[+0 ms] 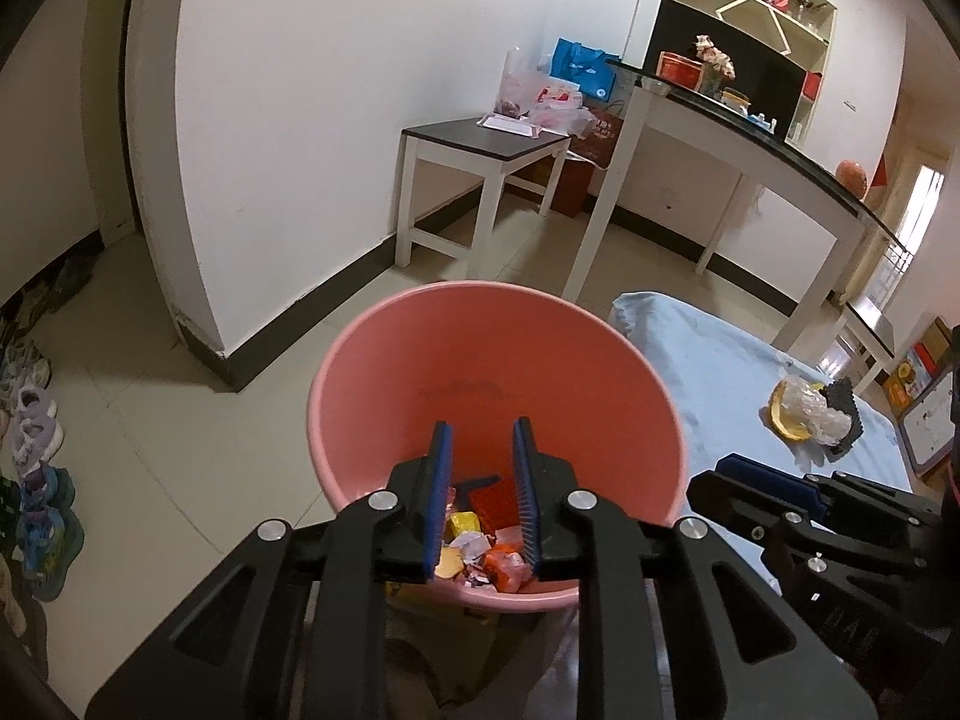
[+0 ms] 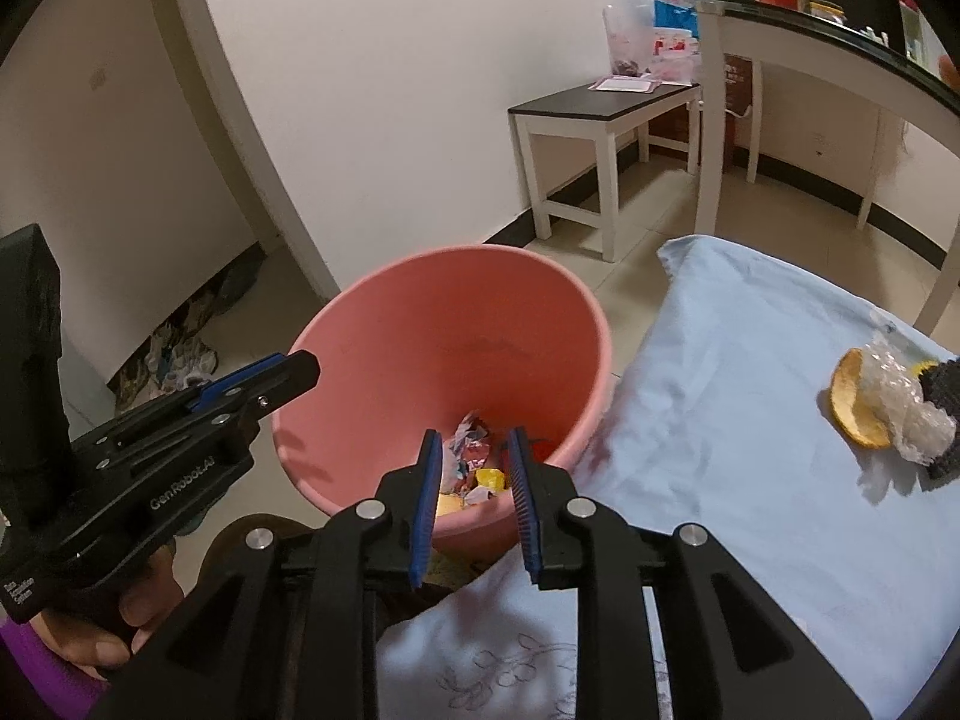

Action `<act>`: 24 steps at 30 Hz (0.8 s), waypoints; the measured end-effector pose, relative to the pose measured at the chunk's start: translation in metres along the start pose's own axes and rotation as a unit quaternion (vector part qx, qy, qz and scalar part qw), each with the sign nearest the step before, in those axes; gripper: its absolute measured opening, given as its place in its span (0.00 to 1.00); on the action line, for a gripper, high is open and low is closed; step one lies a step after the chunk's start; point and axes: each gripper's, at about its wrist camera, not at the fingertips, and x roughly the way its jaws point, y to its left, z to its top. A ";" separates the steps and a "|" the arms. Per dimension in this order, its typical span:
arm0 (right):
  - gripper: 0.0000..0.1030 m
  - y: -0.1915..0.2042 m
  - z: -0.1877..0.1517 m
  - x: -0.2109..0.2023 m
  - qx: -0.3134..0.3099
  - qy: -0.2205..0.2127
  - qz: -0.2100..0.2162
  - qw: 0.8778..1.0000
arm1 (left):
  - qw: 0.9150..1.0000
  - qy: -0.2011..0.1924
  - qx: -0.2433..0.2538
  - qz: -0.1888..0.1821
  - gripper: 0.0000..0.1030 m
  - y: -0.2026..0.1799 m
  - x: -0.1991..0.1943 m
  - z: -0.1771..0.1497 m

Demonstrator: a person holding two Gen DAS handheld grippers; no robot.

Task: Collect trash
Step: 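Open both tools to drop the peel and bag into the bucket, then bring both open tools back over the table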

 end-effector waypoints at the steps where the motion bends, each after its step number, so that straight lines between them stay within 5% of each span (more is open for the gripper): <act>1: 0.22 -0.003 0.000 -0.002 0.003 -0.002 -0.001 1.000 | 1.000 0.000 0.002 -0.001 0.20 -0.002 0.000 0.000; 10: 0.33 -0.022 -0.007 -0.023 0.023 -0.024 -0.018 0.999 | 1.000 0.001 0.014 -0.012 0.20 -0.017 -0.001 -0.001; 24: 0.35 -0.068 -0.034 -0.050 0.069 -0.032 -0.054 0.996 | 0.998 0.007 0.031 -0.055 0.20 -0.046 -0.002 -0.003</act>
